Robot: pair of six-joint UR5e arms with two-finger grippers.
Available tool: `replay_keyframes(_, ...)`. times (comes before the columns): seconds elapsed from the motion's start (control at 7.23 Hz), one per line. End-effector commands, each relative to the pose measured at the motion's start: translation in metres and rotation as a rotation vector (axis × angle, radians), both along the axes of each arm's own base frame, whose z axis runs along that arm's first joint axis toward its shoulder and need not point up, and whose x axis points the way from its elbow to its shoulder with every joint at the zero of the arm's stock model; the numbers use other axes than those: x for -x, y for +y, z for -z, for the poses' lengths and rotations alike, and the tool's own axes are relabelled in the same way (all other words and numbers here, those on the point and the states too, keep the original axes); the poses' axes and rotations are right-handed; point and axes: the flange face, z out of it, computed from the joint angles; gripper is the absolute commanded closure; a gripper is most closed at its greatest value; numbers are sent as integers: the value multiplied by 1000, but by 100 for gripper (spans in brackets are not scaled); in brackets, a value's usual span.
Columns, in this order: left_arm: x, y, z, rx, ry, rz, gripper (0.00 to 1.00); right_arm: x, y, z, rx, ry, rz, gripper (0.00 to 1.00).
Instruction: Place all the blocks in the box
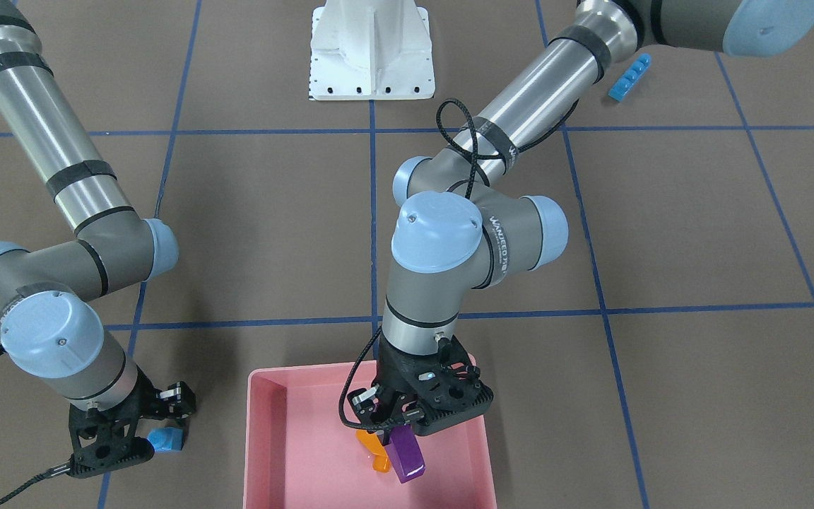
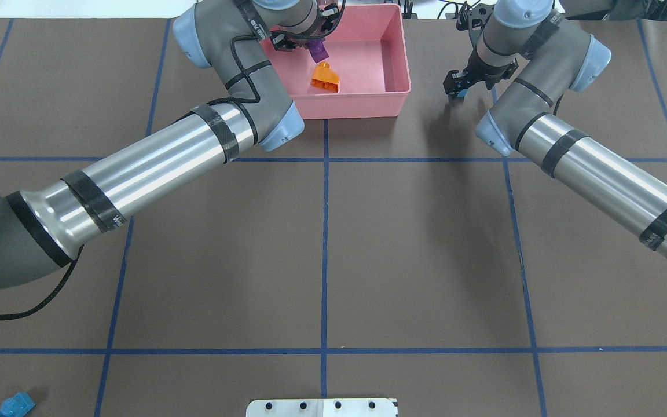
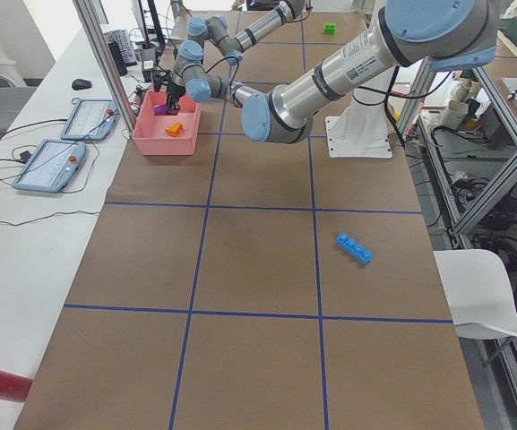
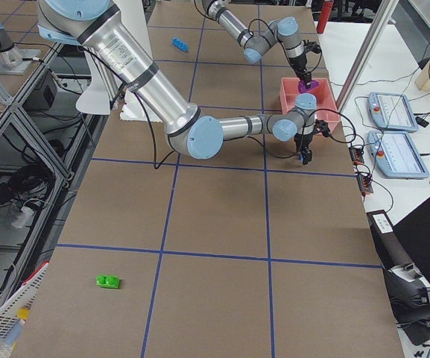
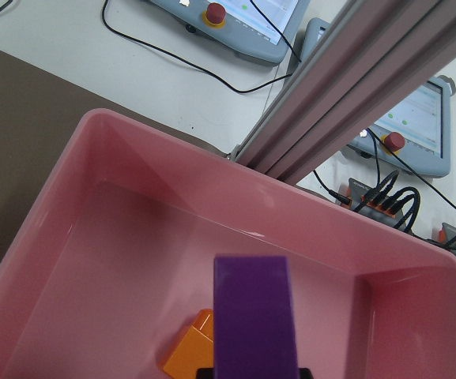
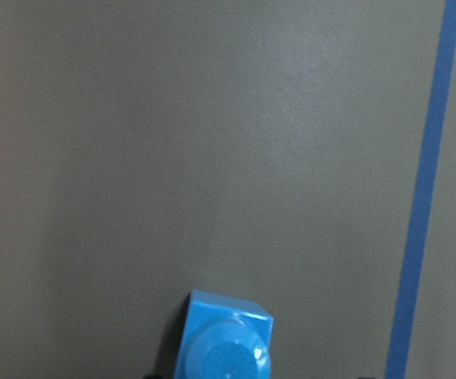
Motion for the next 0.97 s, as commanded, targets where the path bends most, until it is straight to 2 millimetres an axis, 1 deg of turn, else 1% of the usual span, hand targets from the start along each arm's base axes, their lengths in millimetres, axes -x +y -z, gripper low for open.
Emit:
replay_keyframes(0.0, -10, 5, -2, -12, -15, 11, 0, 7, -10, 20, -9, -6, -3, 12)
replay_keyframes(0.14, -10, 6, 1, -15, -11, 11, 0, 11, -16, 27, -7, -5, -3, 10)
replay_keyframes(0.28, -9, 6, 1, -17, -9, 11, 0, 13, -17, 26, 0, -1, -3, 18)
replay_keyframes(0.41, -8, 6, 4, -21, -6, 10, 0, 14, -18, 23, 9, 3, -6, 41)
replay_keyframes(0.55, -4, 6, 11, -36, -2, 3, 0, 12, -19, 19, 10, 14, -14, 58)
replay_keyframes(0.69, 4, 8, 26, -86, -12, -22, 0, 11, -19, 16, 13, 16, -16, 81)
replay_keyframes(0.83, 31, 7, 46, -29, -14, -65, 0, 11, -19, 18, 11, 15, -16, 100)
